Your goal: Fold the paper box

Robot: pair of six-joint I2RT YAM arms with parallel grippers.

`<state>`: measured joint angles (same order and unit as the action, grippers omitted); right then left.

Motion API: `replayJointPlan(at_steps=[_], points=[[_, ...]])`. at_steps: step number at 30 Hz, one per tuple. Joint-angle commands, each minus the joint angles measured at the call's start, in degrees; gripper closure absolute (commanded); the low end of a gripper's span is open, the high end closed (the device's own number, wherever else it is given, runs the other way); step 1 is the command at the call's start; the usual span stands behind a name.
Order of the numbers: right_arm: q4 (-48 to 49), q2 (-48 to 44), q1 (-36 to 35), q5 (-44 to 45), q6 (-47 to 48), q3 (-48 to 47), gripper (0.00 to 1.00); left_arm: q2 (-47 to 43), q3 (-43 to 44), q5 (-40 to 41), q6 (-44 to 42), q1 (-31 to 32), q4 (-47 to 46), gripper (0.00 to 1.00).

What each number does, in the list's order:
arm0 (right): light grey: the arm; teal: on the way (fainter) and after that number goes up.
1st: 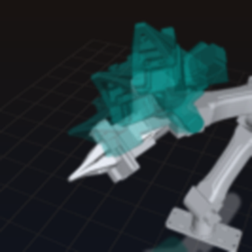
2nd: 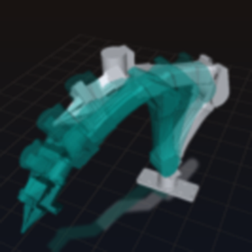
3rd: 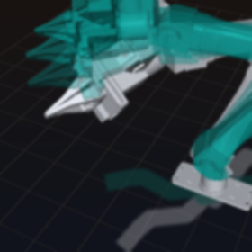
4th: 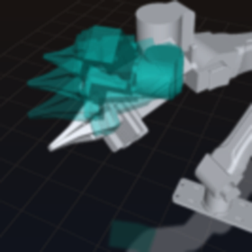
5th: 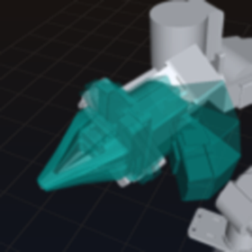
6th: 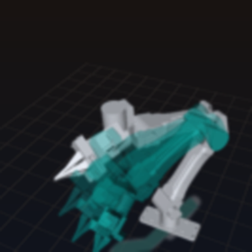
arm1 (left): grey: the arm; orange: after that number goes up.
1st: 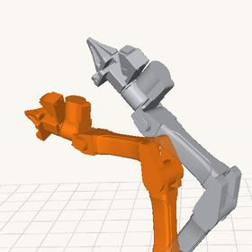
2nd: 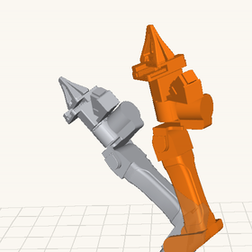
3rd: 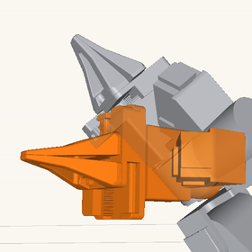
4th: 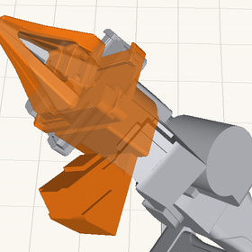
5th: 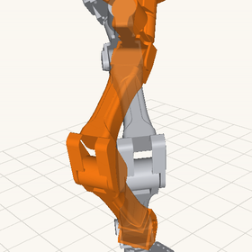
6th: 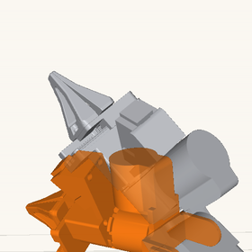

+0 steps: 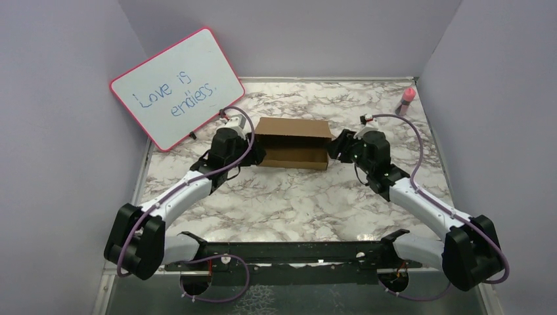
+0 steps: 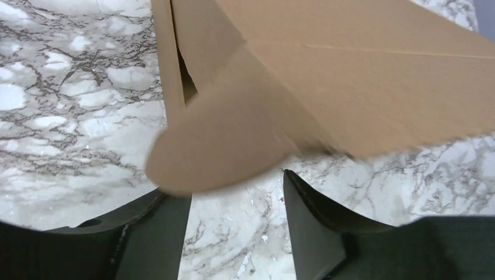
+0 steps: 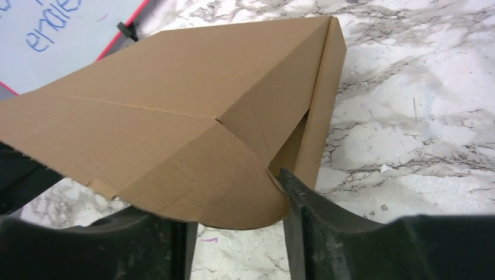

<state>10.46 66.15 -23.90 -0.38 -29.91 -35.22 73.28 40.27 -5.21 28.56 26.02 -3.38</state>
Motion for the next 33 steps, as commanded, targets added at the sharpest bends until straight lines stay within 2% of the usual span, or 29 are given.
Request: replayJointPlan(at_steps=[1,7,11,15,19,23,27,33], points=[[-2.3,-4.6,0.0,-2.5,2.1,0.6,0.42,-7.5,-1.6,0.7,1.3,0.3,3.9,0.36],[-7.4,-9.9,0.1,-2.6,3.4,1.7,0.28,-15.3,-4.0,1.0,2.5,0.3,10.5,0.21],[-14.4,-14.3,0.0,-6.0,4.1,0.0,0.16,-21.9,-4.0,0.9,2.2,0.3,15.5,0.13],[-20.9,-18.0,0.1,-6.5,3.8,-2.7,0.02,-28.5,-1.7,4.7,0.8,0.2,21.9,0.02],[-27.7,-18.1,0.0,-5.0,4.8,-7.8,0.0,-31.8,2.5,10.0,-2.0,0.1,25.4,0.01],[-28.7,-16.0,0.0,-3.7,6.6,-13.2,0.01,-28.2,8.9,14.2,-5.6,-0.4,25.1,0.01],[-28.4,-9.0,0.0,0.0,10.1,-19.2,0.01,-20.4,16.5,14.9,-9.2,-2.7,23.4,0.01],[-25.9,0.8,0.2,3.1,11.4,-23.7,0.03,-5.0,25.7,2.1,-9.5,-10.5,22.2,0.01]])
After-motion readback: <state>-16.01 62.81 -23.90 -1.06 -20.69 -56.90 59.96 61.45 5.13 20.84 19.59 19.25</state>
